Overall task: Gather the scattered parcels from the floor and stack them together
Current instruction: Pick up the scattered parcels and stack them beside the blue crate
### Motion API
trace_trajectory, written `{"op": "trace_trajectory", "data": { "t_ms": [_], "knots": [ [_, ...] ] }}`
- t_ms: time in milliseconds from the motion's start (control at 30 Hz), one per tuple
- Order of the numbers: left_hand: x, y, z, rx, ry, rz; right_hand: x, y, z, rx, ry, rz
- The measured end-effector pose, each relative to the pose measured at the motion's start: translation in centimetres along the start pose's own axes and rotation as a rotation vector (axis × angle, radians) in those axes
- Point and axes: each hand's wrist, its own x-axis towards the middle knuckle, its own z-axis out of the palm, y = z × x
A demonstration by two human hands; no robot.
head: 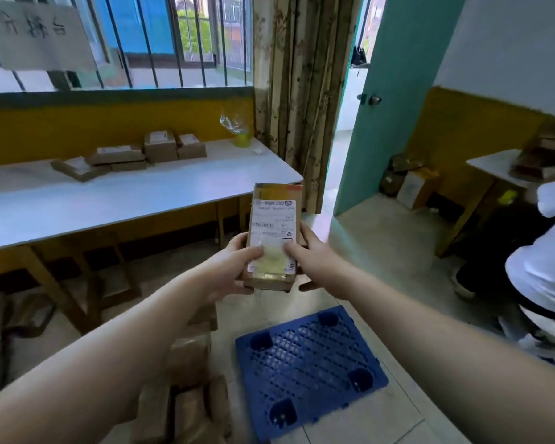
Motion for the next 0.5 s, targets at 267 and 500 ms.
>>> {"op": "trace_trajectory", "data": {
  "t_ms": [267, 500],
  "knots": [
    [5.7, -2.7, -3.7, 0.061, 0.163, -0.106, 9.0, 2.2, 3.7, 0.006, -0.096, 0.03],
    [11.8, -6.8, -5.9, 0.003, 0.446, -0.158, 17.6, 6.9, 5.8, -0.139, -0.457, -0.013]
  ]
}}
